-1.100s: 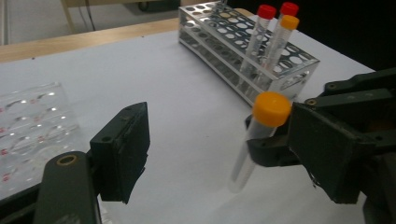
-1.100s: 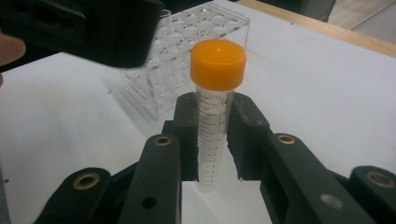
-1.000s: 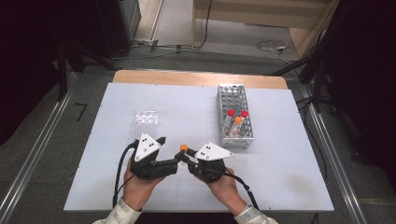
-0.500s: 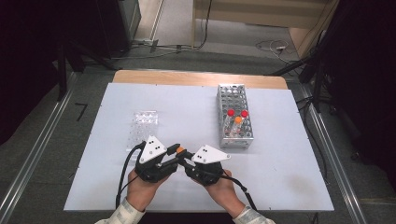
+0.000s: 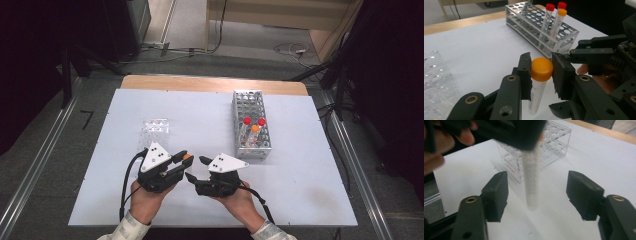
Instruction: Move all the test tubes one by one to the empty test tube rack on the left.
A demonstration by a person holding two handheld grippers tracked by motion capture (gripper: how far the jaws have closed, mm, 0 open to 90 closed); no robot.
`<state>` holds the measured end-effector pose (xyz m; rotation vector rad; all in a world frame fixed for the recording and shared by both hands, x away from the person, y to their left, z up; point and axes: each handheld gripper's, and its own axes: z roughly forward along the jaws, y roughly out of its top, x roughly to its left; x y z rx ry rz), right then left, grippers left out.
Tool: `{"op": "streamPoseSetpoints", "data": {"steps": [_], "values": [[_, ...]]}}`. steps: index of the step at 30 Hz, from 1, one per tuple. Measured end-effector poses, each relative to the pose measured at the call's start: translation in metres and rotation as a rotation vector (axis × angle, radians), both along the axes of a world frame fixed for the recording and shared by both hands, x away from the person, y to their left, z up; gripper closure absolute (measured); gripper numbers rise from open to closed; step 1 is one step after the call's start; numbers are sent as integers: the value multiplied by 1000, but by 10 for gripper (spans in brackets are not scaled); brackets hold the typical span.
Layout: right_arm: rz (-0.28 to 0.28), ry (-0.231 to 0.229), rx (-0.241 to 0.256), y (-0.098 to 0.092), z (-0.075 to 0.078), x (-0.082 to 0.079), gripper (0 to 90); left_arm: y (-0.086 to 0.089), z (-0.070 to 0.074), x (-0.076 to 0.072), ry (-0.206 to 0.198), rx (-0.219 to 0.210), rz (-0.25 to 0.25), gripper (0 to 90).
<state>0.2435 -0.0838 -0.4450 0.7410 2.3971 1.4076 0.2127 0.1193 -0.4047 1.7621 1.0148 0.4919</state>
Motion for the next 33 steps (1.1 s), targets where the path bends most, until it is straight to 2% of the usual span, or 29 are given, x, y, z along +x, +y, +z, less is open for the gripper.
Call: {"op": "streamPoseSetpoints", "data": {"steps": [11, 23, 30, 33], "values": [[-19, 10, -4, -7, 1, 3, 275, 37, 22, -4, -16, -46, 68, 704], [-29, 12, -5, -11, 2, 5, 276, 61, 37, -8, -25, -42, 121, 705], [-34, 13, -6, -12, 2, 6, 277, 75, 42, -8, -48, -18, 182, 705], [-38, 14, -4, -13, 2, 6, 277, 80, 44, -7, -54, -21, 203, 705]]}}
